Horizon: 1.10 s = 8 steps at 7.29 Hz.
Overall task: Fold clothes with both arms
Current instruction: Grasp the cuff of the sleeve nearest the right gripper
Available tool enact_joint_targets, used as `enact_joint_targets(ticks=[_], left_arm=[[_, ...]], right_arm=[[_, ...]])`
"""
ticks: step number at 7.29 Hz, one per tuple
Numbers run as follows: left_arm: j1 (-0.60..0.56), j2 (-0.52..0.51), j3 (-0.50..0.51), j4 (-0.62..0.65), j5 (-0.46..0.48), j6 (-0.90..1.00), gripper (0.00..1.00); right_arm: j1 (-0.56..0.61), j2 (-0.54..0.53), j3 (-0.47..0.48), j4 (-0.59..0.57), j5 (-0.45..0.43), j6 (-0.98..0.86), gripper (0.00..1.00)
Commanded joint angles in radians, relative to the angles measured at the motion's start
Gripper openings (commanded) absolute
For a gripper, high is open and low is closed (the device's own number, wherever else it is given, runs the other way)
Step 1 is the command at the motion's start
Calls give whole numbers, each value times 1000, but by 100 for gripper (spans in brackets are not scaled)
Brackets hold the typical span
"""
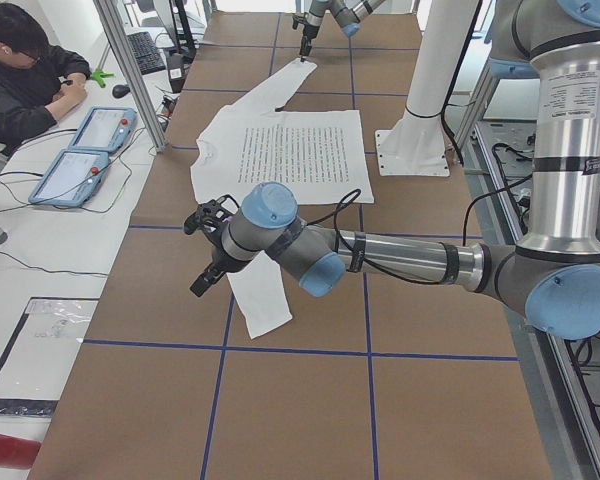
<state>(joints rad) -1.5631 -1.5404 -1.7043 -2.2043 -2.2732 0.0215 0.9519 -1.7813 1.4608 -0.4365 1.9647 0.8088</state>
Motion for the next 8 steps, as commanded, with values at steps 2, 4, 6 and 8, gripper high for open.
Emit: enact_joint_targets(ticks=[2, 4, 6, 8], left_arm=[[0, 0, -2, -2, 0, 0, 100], [0, 0, -2, -2, 0, 2, 100], [0, 15, -2, -6, 0, 2, 100], [0, 32, -2, -37, 1, 0, 100]], right_arm=[[-2, 25, -26, 1, 2, 0, 60], [-2, 25, -16, -1, 6, 0, 0], [1, 25, 0, -1, 19, 0, 0], [5, 19, 24, -1, 20, 0, 0]])
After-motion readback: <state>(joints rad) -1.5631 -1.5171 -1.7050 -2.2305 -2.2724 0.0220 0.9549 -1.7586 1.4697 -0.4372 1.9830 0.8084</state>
